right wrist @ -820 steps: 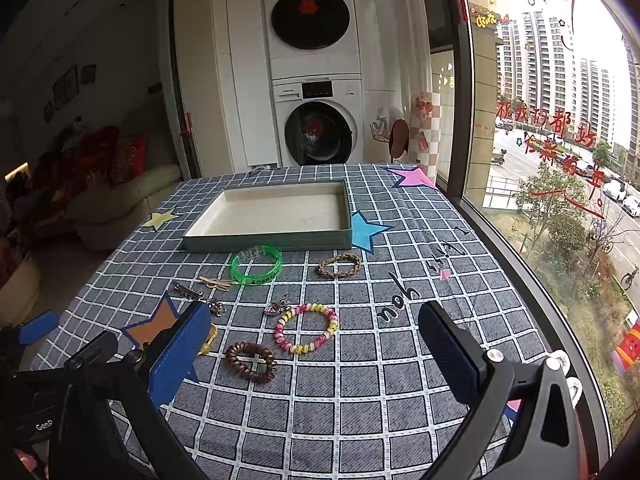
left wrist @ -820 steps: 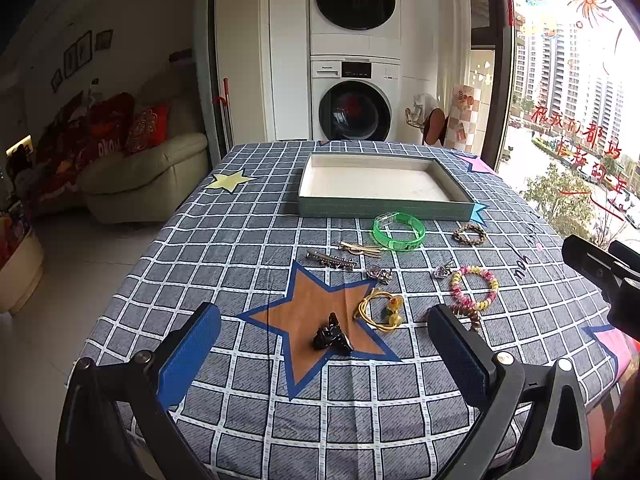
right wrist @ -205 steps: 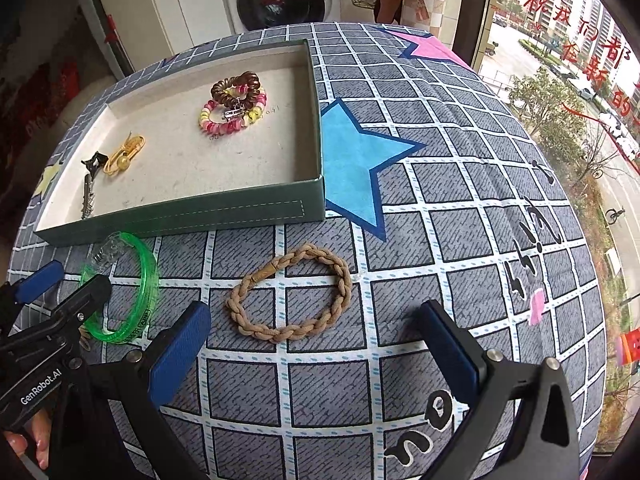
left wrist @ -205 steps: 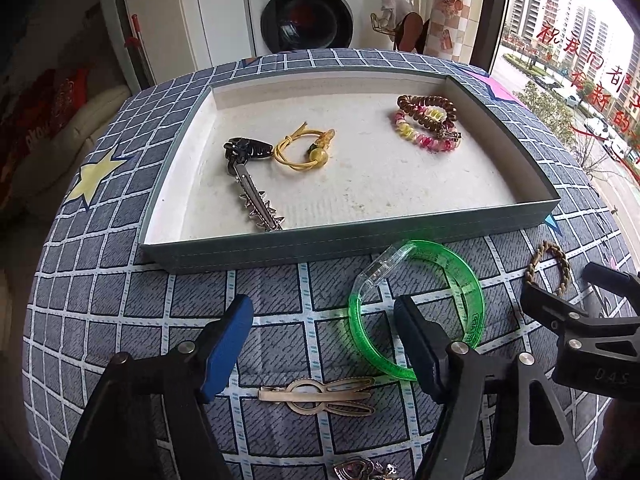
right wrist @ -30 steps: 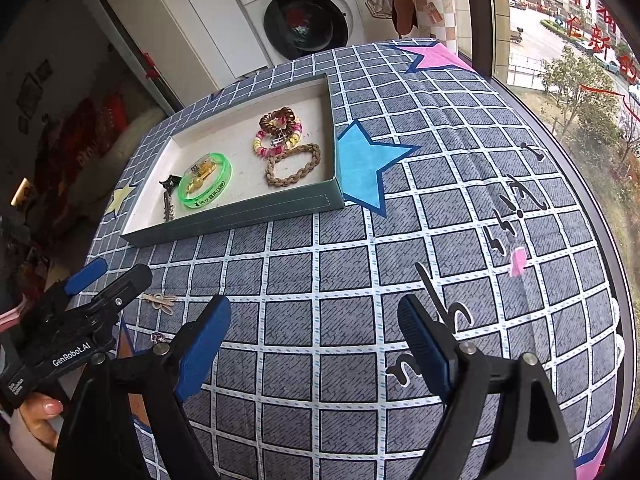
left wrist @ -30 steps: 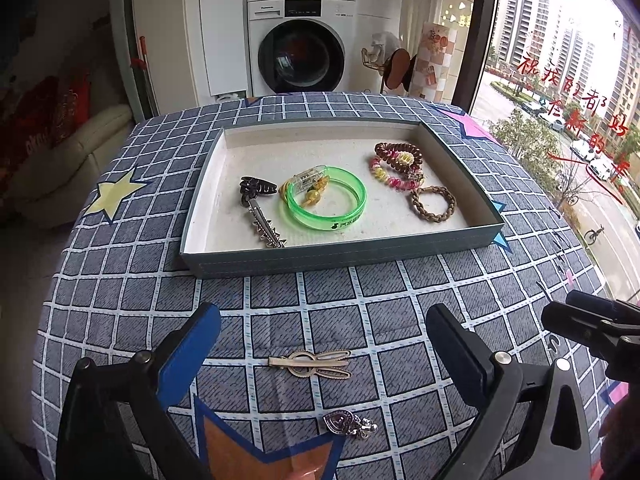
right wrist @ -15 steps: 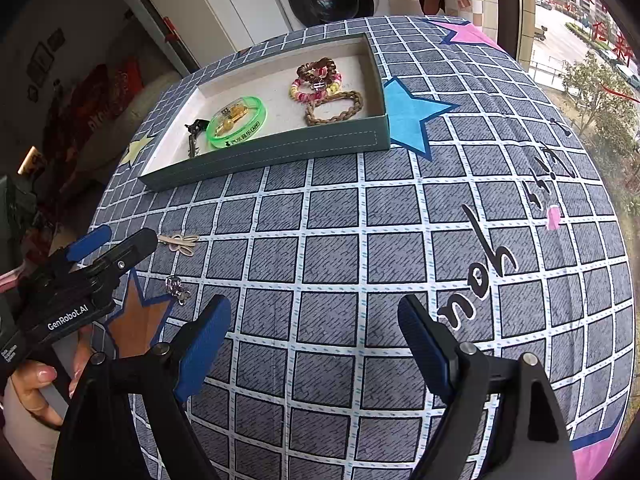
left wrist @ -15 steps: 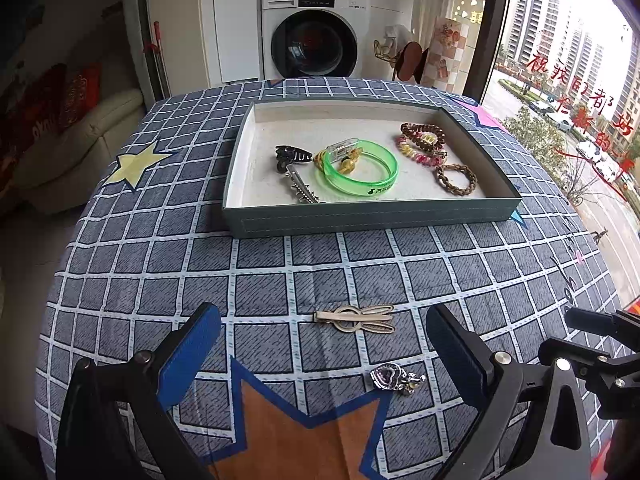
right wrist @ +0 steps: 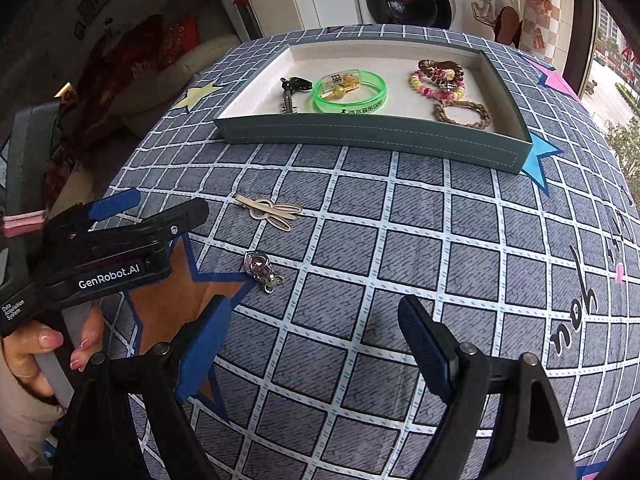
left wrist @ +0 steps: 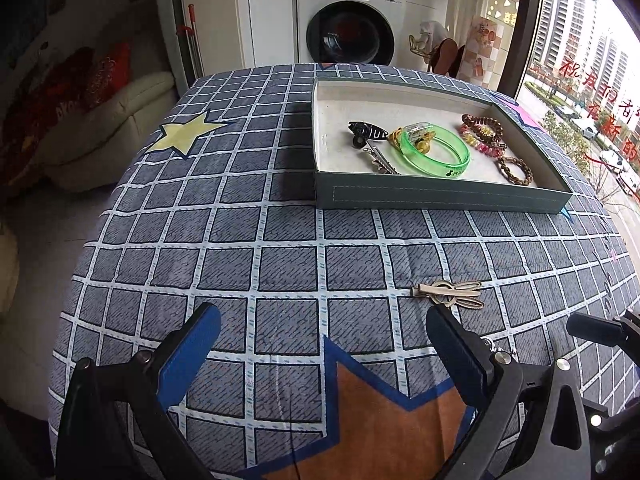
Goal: Organize jewelry
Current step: 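Grasp the beige bunny hair clip with the left gripper while the right gripper grasps the silver pendant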
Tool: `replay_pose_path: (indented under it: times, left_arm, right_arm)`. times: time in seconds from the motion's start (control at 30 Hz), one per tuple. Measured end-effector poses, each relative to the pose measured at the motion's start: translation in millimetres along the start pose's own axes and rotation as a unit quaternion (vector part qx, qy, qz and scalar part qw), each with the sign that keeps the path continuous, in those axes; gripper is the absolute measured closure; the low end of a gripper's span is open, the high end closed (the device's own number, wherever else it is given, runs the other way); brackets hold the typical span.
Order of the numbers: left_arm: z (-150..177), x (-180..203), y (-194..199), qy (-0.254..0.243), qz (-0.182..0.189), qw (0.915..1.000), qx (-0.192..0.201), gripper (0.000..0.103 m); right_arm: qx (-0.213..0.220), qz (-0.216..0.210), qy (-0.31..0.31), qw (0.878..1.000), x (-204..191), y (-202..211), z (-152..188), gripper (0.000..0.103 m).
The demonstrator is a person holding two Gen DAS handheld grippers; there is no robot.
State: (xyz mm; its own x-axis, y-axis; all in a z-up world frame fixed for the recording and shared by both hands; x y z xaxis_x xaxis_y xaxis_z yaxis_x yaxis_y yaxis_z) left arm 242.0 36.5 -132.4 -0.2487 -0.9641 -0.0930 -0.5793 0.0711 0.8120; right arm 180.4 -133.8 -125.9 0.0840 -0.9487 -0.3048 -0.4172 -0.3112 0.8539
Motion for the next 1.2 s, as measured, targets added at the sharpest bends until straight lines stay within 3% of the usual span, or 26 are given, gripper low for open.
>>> replay_pose_path:
  times: [0.23, 0.33, 0.53, 0.7, 0.77, 1.0, 1.2]
  left_arm:
    - [5.2, -8.9, 1.0, -0.016, 0.010, 0.9998, -0.002, 0.000]
    - [4.3, -4.7, -2.1, -0.033, 0.015, 0.9993, -0.002, 0.000]
    - [0.0, 8.1, -5.1, -0.066, 0.025, 0.9975, 0.000, 0.000]
    - [-5.1, 14.5, -6.4, -0.080, 0.027, 0.9964, 0.001, 0.000]
    - [-6.7, 16.6, -6.2, -0.085, 0.028, 0.9960, 0.002, 0.000]
    - [-13.3, 31.0, -4.8, -0.103, 0.045, 0.9936, 0.010, 0.000]
    - [-14.2, 61.6, -5.2, -0.168, 0.063, 0.9837, 0.016, 0.000]
  right_arm:
    - [0.002, 0.004, 0.046, 0.999, -22.6, -19.1, -4.1, 0.017]
    - [0.002, 0.002, 0.060, 0.998, -27.2, -24.9, -3.5, 0.030]
    - [0.020, 0.016, 0.102, 0.994, -36.8, -28.8, 0.6, 0.047]
    - [0.035, 0.019, 0.117, 0.992, -38.6, -29.1, 1.7, 0.070]
    - [0.039, 0.015, 0.115, 0.993, -36.9, -28.1, 1.8, 0.086]
    - [0.040, 0.020, 0.104, 0.994, -24.8, -22.0, 4.1, 0.086]
    - [0.031, 0.024, 0.067, 0.997, 4.0, -7.5, 5.7, 0.086]
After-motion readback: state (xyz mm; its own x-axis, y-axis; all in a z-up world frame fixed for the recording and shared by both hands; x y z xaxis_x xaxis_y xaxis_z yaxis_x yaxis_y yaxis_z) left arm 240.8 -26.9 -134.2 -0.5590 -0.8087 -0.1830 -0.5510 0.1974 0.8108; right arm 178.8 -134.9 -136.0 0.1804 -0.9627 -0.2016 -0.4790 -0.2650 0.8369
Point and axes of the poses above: each gripper's, at about its wrist camera, not at the fingertips, and y roughly against the way its jaws point, x to its right, z to its underside, the point moved 5 cm from there along -y, roughly the way its jaws point, and after that the axes turned 11 degrees about -y, right-handed, at the moved point
